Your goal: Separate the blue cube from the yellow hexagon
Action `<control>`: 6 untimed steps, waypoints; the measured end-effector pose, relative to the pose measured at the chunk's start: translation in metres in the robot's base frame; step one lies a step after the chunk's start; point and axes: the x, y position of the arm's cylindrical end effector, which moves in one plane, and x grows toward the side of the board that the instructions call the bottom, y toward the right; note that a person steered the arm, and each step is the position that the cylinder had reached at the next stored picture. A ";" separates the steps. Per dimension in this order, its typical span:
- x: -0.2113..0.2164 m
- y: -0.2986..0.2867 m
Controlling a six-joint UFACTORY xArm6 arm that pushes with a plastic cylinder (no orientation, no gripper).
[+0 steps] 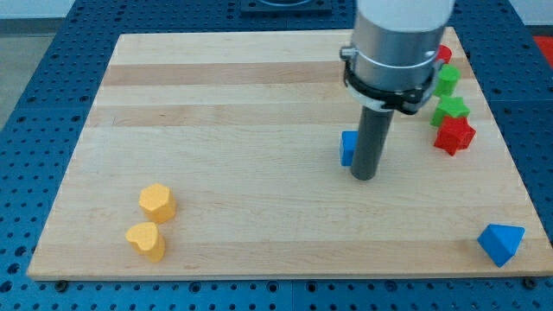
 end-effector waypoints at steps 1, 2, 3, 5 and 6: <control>0.000 0.000; 0.000 -0.010; 0.023 -0.056; -0.021 -0.089; -0.034 -0.078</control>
